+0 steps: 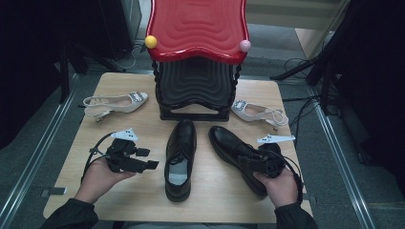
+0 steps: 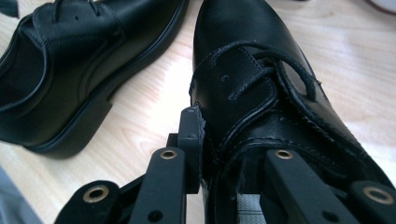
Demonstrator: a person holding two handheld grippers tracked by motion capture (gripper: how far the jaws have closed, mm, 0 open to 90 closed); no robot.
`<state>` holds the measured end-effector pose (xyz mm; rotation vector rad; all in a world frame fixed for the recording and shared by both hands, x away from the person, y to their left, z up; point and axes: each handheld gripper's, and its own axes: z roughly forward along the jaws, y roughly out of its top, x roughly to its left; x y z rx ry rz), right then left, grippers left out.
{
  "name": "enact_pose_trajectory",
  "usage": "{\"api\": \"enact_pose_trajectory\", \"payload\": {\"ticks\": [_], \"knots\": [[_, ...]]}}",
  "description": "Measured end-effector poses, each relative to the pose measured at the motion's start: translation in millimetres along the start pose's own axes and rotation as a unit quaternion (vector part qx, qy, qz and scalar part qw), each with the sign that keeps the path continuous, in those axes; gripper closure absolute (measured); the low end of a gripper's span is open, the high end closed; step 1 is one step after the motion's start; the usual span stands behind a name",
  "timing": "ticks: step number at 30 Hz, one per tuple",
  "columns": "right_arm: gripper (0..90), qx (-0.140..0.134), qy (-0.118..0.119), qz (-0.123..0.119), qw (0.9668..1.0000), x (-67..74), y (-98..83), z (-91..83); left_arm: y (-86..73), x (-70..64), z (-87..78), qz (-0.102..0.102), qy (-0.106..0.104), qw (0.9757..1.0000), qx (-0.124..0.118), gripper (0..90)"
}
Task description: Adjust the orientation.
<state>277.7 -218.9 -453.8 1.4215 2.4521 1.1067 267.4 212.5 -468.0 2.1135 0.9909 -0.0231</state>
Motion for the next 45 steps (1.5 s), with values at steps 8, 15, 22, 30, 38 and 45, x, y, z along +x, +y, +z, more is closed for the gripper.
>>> {"api": "enact_pose_trajectory", "payload": {"ticks": [8, 15, 22, 30, 38, 45], "knots": [[76.3, 0.005, 0.001, -0.007, 1.0000, 6.5, 17.5, 20.4, -9.9, -1.5, -6.2, -0.011, 0.006, 0.9999, -0.001, 34.0], [76.5, 0.015, -0.009, -0.002, 0.9998, 13.6, 26.2, 37.2, -11.5, -1.6, -6.7, -0.011, 0.005, 0.9999, 0.001, 34.3], [76.0, 0.015, -0.019, 0.000, 0.9997, 25.3, 29.5, 46.2, -10.2, -3.5, -4.0, -0.009, 0.003, 1.0000, 0.002, 34.5], [68.6, 0.020, 0.006, -0.002, 0.9998, 37.6, 29.9, 53.9, -9.6, -3.7, -3.4, -0.007, 0.001, 1.0000, 0.001, 34.6], [59.6, 0.025, 0.035, -0.022, 0.9988, 43.4, 25.8, 49.2, -7.7, -4.2, -1.7, -0.002, 0.001, 1.0000, 0.002, 34.6], [62.6, -0.003, 0.043, -0.037, 0.9984, 36.6, 18.3, 22.4, -3.3, -3.1, 3.0, 0.001, -0.004, 1.0000, 0.004, 34.8]]}}
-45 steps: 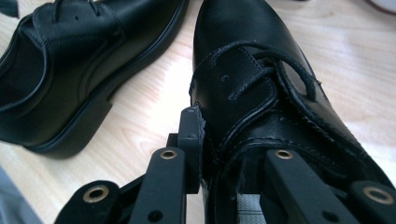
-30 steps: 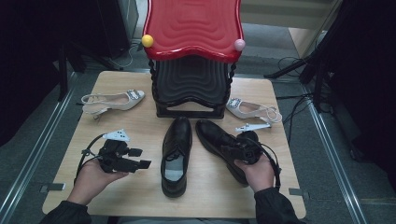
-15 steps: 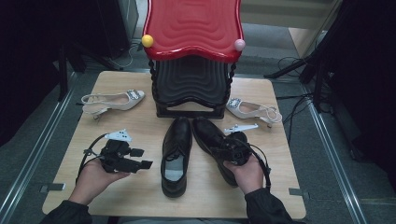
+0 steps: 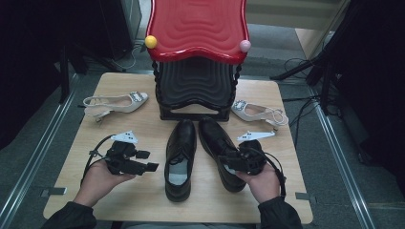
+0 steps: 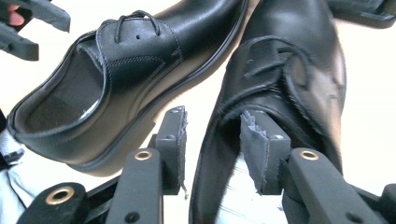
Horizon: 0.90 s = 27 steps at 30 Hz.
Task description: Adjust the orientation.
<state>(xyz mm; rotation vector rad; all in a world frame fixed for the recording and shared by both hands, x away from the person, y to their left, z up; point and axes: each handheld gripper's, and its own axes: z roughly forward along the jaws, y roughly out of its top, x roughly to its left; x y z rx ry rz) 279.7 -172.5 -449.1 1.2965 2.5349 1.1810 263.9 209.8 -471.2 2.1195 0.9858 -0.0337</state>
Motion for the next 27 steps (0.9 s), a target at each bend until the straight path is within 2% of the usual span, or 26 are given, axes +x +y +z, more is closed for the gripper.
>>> {"api": "enact_pose_trajectory", "payload": {"ticks": [2, 4, 9, 11, 12, 13, 14, 15, 16, 17, 19, 21, 22, 25, 27], "knots": [[64.8, -0.009, -0.003, -0.014, 0.9999, -1.1, -2.1, -5.5, 2.8, 1.1, 2.9, 0.003, -0.003, 1.0000, 0.003, 34.8], [67.2, -0.028, 0.005, -0.015, 0.9995, -3.4, -3.5, -12.9, 4.9, 1.7, 5.4, 0.002, -0.004, 1.0000, 0.003, 34.8], [72.6, -0.037, -0.001, -0.007, 0.9993, -11.4, -8.2, -22.0, 9.4, 3.4, 10.3, 0.013, -0.006, 0.9998, 0.010, 37.7], [75.8, -0.038, -0.007, -0.001, 0.9993, -15.8, -10.2, -23.8, 11.8, 3.6, 11.8, 0.010, -0.004, 0.9999, 0.005, 43.6], [79.9, -0.039, -0.008, -0.001, 0.9992, -17.6, -11.0, -24.7, 13.2, 3.7, 12.3, 0.008, -0.004, 1.0000, 0.002, 49.8], [79.9, -0.039, -0.008, -0.001, 0.9992, -17.6, -11.0, -24.7, 13.2, 3.7, 12.3, 0.008, -0.004, 1.0000, 0.002, 54.5], [82.0, -0.038, -0.005, 0.003, 0.9993, -20.1, -11.8, -25.7, 15.0, 4.3, 13.0, 0.010, 0.004, 0.9999, -0.001, 54.5], [85.3, -0.037, -0.011, 0.009, 0.9992, -24.4, -12.9, -27.2, 16.1, 5.5, 14.0, 0.012, 0.008, 0.9999, -0.002, 61.3], [87.6, -0.039, -0.020, 0.014, 0.9990, -30.0, -14.0, -27.9, 17.5, 8.7, 16.1, 0.010, 0.007, 0.9999, 0.001, 68.8], [87.6, -0.039, -0.020, 0.014, 0.9990, -30.0, -14.0, -27.9, 17.5, 8.7, 16.1, 0.010, 0.007, 0.9999, 0.001, 72.5], [89.4, -0.043, -0.030, 0.022, 0.9984, -38.7, -14.5, -28.6, 19.4, 16.1, 22.8, 0.009, 0.010, 0.9999, 0.010, 79.6], [89.7, -0.048, -0.031, 0.023, 0.9981, -42.1, -14.3, -28.4, 20.1, 18.4, 25.0, 0.009, 0.014, 0.9998, 0.012, 85.0], [90.0, -0.055, -0.030, 0.032, 0.9975, -48.3, -14.3, -26.1, 21.3, 22.3, 28.6, 0.006, 0.012, 0.9999, 0.010, 87.5], [90.0, -0.044, -0.042, 0.023, 0.9979, -53.6, -17.2, -20.4, 22.9, 26.3, 33.0, 0.003, 0.008, 0.9999, 0.012, 89.9], [90.0, -0.039, -0.042, 0.023, 0.9981, -58.2, -19.4, -16.1, 23.7, 27.1, 35.2, 0.004, 0.009, 0.9999, 0.013, 90.0]]}}
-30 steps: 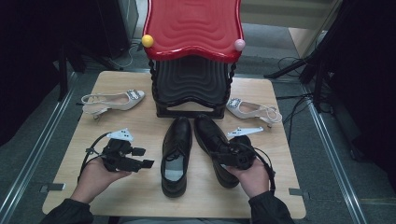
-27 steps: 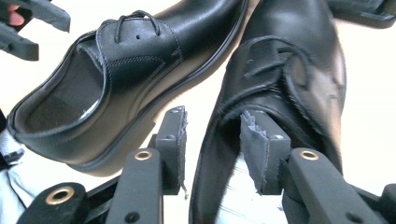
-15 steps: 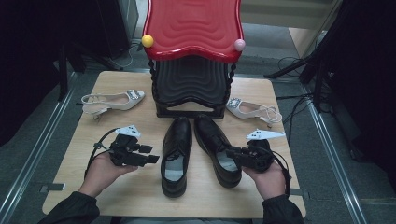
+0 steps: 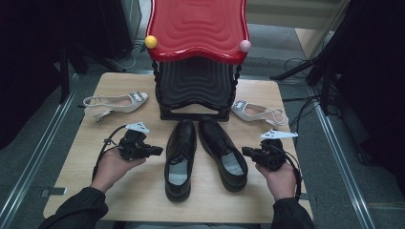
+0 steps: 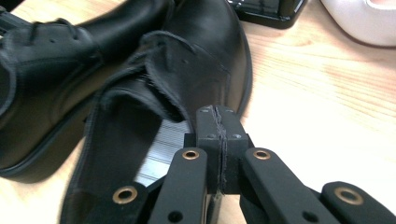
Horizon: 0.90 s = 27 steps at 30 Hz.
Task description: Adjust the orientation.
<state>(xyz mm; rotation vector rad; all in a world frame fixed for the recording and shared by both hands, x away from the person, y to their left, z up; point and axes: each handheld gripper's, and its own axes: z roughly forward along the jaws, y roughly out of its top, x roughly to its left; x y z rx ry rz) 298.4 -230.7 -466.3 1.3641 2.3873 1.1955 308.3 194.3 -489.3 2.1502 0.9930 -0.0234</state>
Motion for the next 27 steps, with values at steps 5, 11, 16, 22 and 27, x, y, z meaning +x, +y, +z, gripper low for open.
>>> {"api": "enact_pose_trajectory", "payload": {"ticks": [5, 11, 16, 22, 27], "knots": [[90.0, 0.008, 0.002, 0.009, 0.9999, -6.3, 1.2, 14.7, 2.9, 2.6, 17.7, 0.006, 0.004, 0.9998, 0.020, 89.7], [90.0, 0.027, -0.003, 0.010, 0.9996, -13.3, 3.3, 30.1, 3.5, 5.5, 28.3, 0.008, 0.008, 0.9992, 0.037, 89.8], [90.0, 0.042, -0.006, 0.007, 0.9991, -16.9, 4.4, 40.0, 2.7, 6.2, 28.6, 0.004, 0.005, 0.9993, 0.036, 89.7], [90.0, 0.051, -0.003, 0.004, 0.9987, -14.7, 4.7, 44.3, 3.6, 3.6, 29.3, -0.001, 0.009, 0.9993, 0.036, 90.0], [90.0, 0.056, 0.001, -0.006, 0.9984, -7.9, 5.7, 47.3, 4.2, 2.7, 29.6, 0.000, 0.004, 0.9993, 0.037, 90.0]]}}
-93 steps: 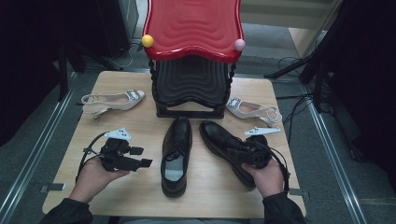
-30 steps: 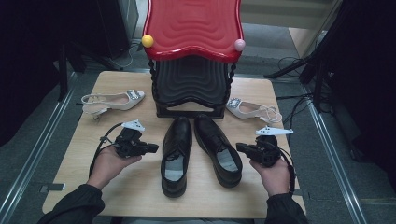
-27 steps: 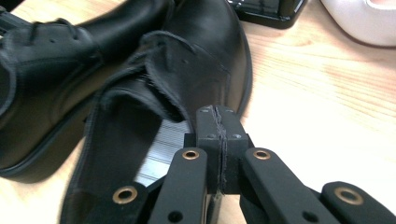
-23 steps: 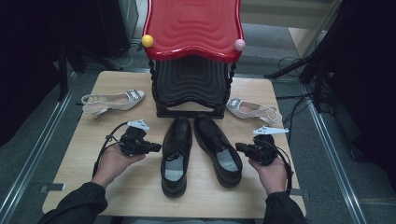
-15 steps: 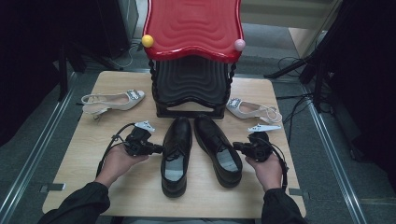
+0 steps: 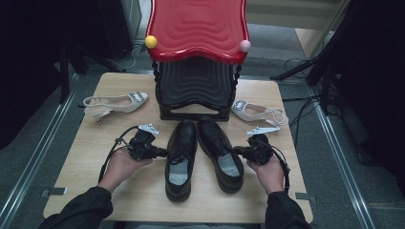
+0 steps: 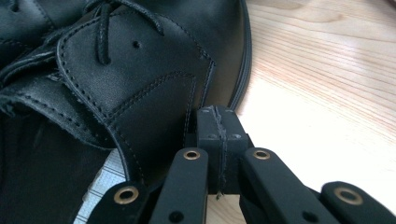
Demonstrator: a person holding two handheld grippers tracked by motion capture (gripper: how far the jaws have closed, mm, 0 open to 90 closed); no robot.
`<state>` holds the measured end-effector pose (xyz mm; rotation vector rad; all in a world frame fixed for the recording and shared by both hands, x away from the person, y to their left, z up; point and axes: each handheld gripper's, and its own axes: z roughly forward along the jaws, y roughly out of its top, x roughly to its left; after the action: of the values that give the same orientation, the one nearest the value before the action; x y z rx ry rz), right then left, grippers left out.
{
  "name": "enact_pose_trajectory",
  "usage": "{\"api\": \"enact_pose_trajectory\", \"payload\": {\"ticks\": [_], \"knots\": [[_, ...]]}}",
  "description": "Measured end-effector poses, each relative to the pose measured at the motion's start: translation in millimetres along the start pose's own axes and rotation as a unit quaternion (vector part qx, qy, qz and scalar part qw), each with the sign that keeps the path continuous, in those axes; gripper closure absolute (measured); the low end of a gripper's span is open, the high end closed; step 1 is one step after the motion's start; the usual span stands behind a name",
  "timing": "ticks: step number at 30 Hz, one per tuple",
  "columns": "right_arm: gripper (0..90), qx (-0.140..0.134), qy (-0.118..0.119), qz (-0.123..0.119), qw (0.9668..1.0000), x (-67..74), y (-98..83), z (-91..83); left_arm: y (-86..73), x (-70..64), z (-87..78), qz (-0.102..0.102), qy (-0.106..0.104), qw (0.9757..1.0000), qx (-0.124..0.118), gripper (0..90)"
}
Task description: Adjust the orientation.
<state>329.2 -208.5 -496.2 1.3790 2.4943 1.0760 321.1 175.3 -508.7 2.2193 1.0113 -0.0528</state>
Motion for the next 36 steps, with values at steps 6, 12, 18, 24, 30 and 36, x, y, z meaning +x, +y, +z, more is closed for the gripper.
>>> {"api": "enact_pose_trajectory", "payload": {"ticks": [6, 12, 18, 24, 30, 36], "knots": [[90.0, 0.001, 0.003, -0.006, 1.0000, 4.7, 0.7, 1.5, 0.4, -1.7, 0.6, 0.000, -0.001, 1.0000, 0.001, 90.0], [90.0, 0.002, 0.005, 0.002, 1.0000, 4.4, 0.3, 1.3, 0.7, -6.5, 3.5, 0.001, -0.013, 0.9999, 0.004, 89.9], [90.0, 0.001, 0.005, 0.002, 1.0000, 6.2, 0.2, 2.4, 1.5, -11.6, 6.5, 0.005, -0.024, 0.9997, 0.007, 89.9], [90.0, 0.002, 0.010, 0.002, 0.9999, 8.1, 0.2, 3.4, 1.7, -18.8, 9.8, 0.011, -0.030, 0.9995, 0.009, 89.5], [90.0, 0.002, 0.016, 0.000, 0.9999, 11.2, 0.2, 5.1, 1.7, -22.3, 11.7, 0.016, -0.036, 0.9991, 0.011, 89.6], [88.6, 0.002, 0.015, 0.003, 0.9999, 9.8, 0.8, 4.2, 1.4, -25.5, 12.6, 0.021, -0.037, 0.9991, 0.009, 90.0]]}}
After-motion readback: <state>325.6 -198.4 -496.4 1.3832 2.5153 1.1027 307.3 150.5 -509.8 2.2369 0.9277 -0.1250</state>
